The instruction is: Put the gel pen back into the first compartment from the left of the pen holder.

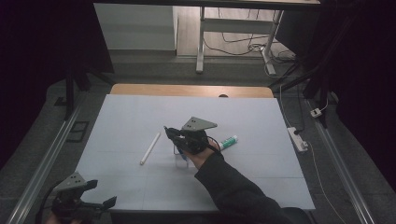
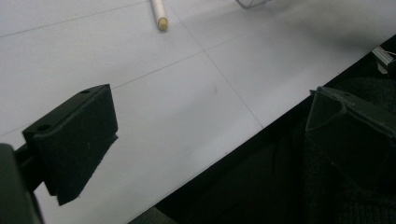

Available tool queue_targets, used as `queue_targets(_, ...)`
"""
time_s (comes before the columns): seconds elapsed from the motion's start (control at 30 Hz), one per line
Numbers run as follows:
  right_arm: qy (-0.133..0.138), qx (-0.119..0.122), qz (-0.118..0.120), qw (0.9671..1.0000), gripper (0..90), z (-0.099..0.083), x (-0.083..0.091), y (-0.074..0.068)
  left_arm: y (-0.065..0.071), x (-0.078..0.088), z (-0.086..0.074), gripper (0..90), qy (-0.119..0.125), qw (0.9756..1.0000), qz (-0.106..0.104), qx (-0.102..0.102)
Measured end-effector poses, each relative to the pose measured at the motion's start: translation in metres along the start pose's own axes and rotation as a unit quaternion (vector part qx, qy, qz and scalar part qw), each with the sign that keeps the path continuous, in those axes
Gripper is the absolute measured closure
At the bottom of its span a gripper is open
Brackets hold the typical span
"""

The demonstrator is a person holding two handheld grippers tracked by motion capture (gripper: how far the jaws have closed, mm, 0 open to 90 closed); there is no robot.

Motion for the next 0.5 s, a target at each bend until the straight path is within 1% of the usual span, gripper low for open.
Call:
queue_targets(0.13, -0.010, 0.001, -0.004, 0.9999, 79.0, -0.0063, 0.0038, 0.0019, 0.0002, -0.0005, 0.0002, 2.7, 0.000, 1.0000, 0.000, -0.001)
queue_targets(0.17, -0.012, 0.000, -0.006, 0.9999, 77.7, -0.0065, 0.0039, 0.0028, 0.0003, -0.0006, 0.0002, 2.7, 0.000, 1.0000, 0.000, -0.001)
queue_targets(0.2, -0.011, -0.002, -0.009, 0.9999, 71.3, -0.0060, 0.0040, 0.0038, 0.0003, -0.0007, 0.0002, 2.7, 0.000, 1.0000, 0.000, -0.001)
queue_targets(0.27, -0.020, -0.010, -0.008, 0.9997, 57.7, -0.0047, 0.0025, 0.0048, 0.0001, -0.0007, 0.0003, 2.7, 0.000, 1.0000, 0.000, 0.000)
queue_targets(0.3, -0.025, -0.003, -0.011, 0.9996, 53.4, -0.0039, 0.0027, 0.0053, 0.0000, -0.0006, 0.0002, 2.7, 0.000, 1.0000, -0.001, 0.000)
queue_targets(0.37, -0.025, 0.008, -0.007, 0.9996, 45.8, -0.0016, 0.0034, 0.0033, 0.0001, -0.0006, 0.0003, 2.7, 0.000, 1.0000, 0.000, 0.000)
queue_targets(0.43, -0.029, 0.024, -0.010, 0.9992, 37.4, -0.0002, 0.0044, 0.0016, 0.0002, -0.0007, 0.0002, 2.7, -0.001, 1.0000, 0.000, -0.001)
queue_targets(0.5, -0.034, 0.028, -0.005, 0.9990, 31.7, 0.0015, 0.0062, 0.0000, 0.0003, -0.0007, 0.0002, 2.7, 0.000, 1.0000, 0.000, -0.001)
Point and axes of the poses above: each handheld gripper's, and its own axes: x roughly backward along the jaws, z roughly out of its top, y roughly to its right, the point moved 7 cm from there along -x, roughly forward along the jaws, and after that the axes turned 13 degrees about y, right-handed, at the moved point
